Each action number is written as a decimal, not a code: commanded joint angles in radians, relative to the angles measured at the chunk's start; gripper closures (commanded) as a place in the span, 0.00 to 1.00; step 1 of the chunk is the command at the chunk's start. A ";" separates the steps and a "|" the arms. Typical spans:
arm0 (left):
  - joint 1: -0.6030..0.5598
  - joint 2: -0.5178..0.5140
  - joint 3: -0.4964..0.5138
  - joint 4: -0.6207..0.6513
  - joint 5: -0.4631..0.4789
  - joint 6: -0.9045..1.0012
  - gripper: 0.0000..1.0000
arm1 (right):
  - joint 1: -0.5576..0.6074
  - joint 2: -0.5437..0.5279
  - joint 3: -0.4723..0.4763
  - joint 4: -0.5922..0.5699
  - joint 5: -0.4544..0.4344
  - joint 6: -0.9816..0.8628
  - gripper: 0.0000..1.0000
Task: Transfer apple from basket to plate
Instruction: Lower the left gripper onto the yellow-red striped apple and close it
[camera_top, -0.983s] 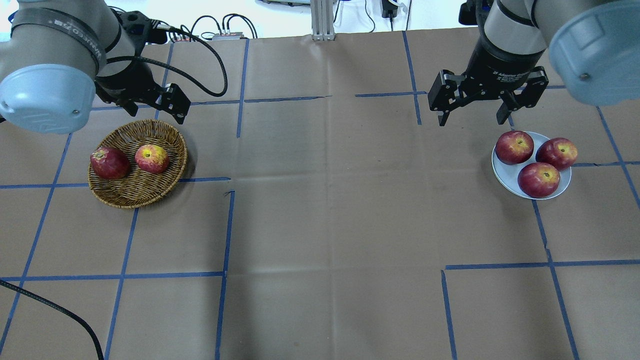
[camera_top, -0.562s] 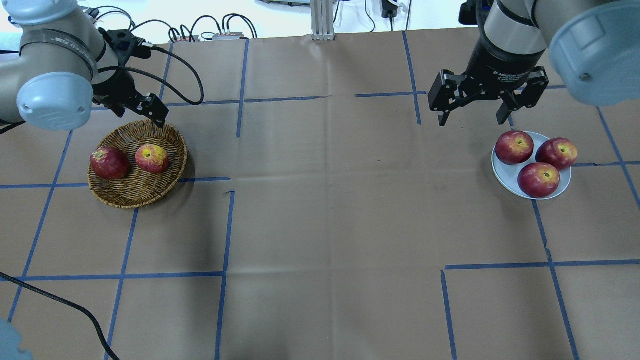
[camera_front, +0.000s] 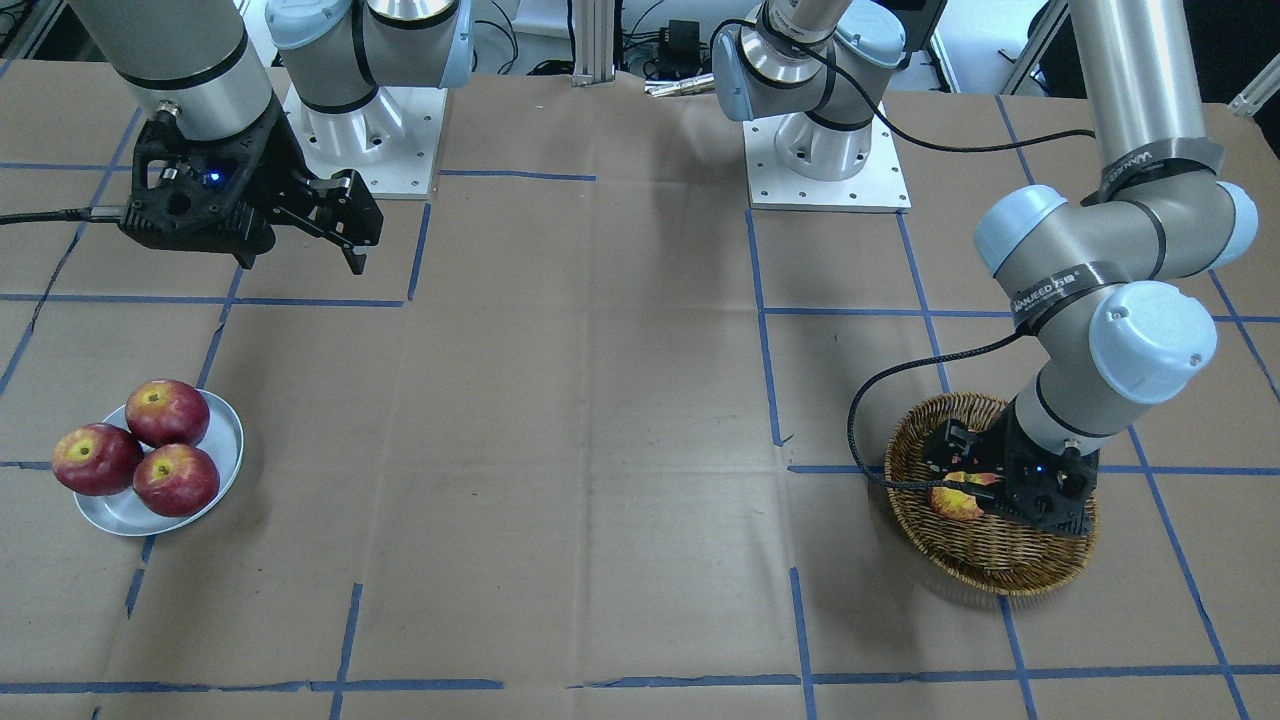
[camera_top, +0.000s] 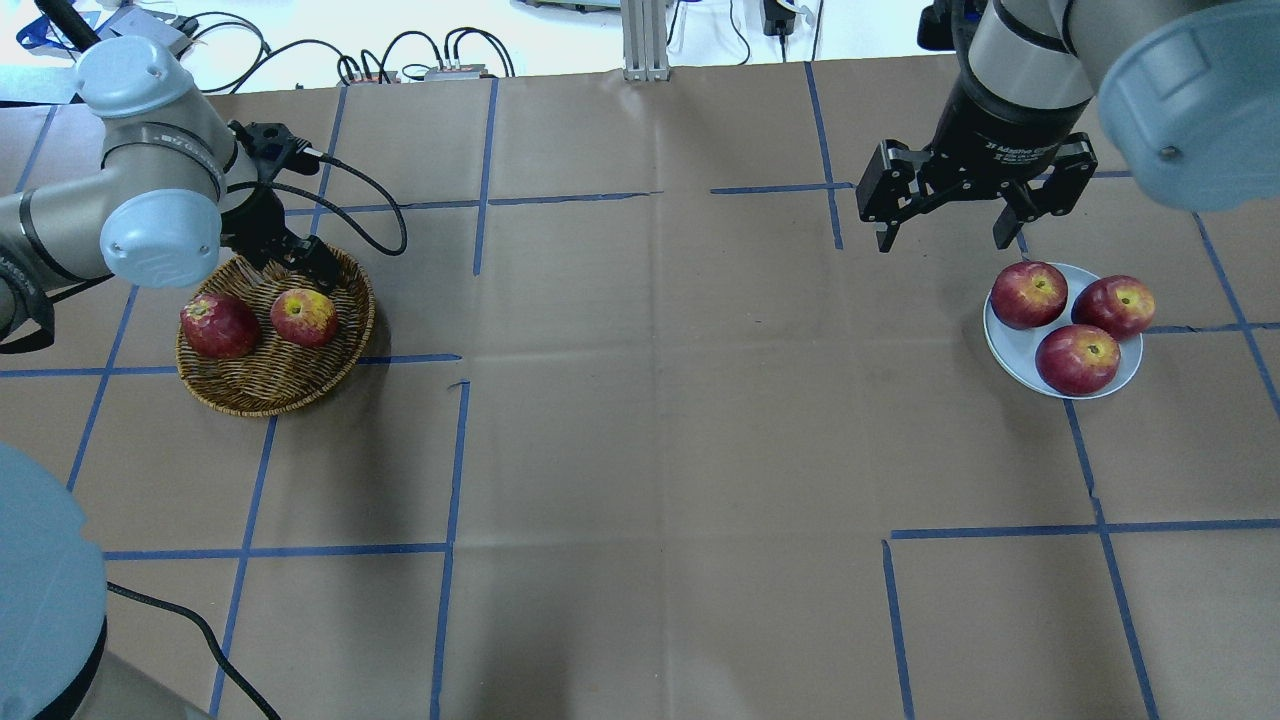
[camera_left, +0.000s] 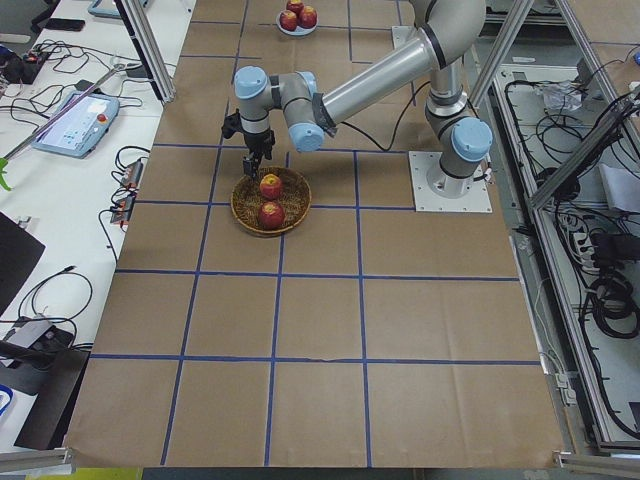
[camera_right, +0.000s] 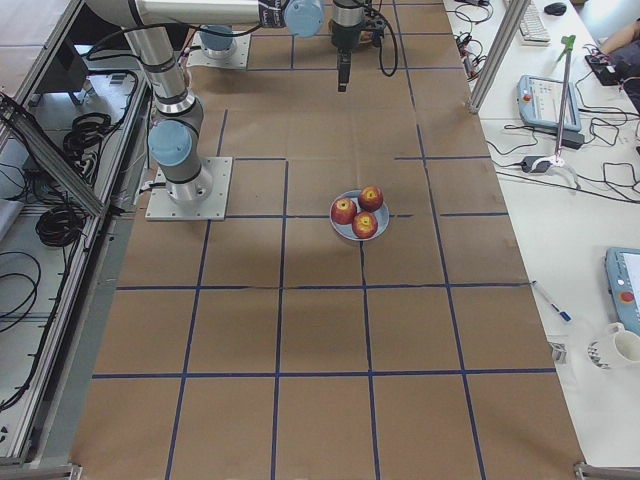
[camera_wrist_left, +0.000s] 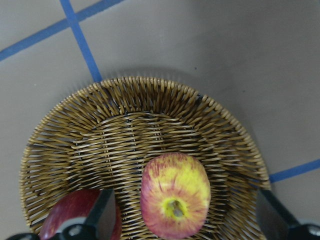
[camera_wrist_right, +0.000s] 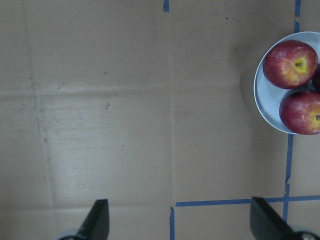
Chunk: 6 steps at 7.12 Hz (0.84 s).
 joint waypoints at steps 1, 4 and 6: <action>0.016 -0.030 -0.040 0.088 -0.002 0.015 0.01 | 0.000 0.000 0.000 0.000 -0.001 0.000 0.00; 0.018 -0.032 -0.088 0.091 -0.002 0.012 0.01 | 0.000 0.000 0.000 -0.002 0.001 0.000 0.00; 0.018 -0.036 -0.091 0.091 -0.001 0.010 0.01 | 0.000 0.000 0.000 -0.002 0.005 0.000 0.00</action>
